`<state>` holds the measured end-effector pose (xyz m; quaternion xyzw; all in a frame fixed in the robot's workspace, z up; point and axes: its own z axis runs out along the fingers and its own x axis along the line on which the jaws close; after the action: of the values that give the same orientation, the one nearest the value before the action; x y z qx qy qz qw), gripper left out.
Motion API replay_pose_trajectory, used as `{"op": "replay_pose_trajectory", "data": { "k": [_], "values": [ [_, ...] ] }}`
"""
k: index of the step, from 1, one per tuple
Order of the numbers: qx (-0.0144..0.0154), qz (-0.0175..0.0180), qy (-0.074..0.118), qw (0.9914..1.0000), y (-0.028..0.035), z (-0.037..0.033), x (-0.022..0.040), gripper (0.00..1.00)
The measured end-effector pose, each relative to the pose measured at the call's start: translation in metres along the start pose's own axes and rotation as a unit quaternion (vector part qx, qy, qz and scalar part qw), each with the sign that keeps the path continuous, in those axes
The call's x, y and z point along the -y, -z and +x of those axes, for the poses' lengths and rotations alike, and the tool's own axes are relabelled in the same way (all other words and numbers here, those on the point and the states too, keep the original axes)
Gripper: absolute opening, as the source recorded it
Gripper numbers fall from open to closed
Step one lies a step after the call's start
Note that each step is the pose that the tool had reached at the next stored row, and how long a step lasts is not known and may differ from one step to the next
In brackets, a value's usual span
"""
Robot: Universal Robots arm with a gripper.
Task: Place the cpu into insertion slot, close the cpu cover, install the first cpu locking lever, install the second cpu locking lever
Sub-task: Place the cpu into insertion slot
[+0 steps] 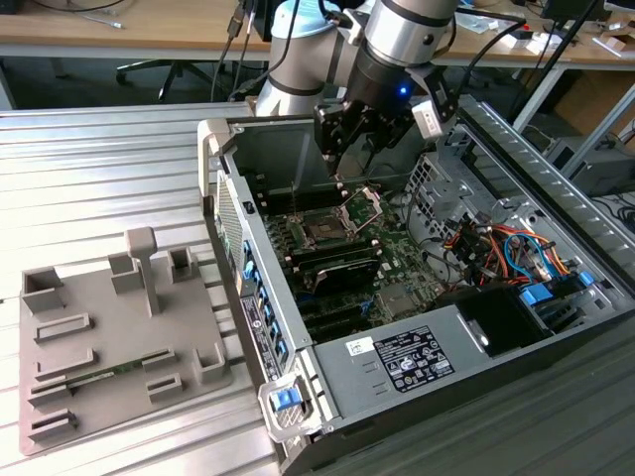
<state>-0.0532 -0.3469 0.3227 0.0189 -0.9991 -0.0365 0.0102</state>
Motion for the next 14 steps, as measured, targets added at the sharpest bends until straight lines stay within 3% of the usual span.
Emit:
{"op": "replay_pose_trajectory", "data": {
  "k": [14],
  "values": [
    [0.0,0.0,0.0,1.0,-0.0027,0.0,0.0002,0.55]
  ]
}}
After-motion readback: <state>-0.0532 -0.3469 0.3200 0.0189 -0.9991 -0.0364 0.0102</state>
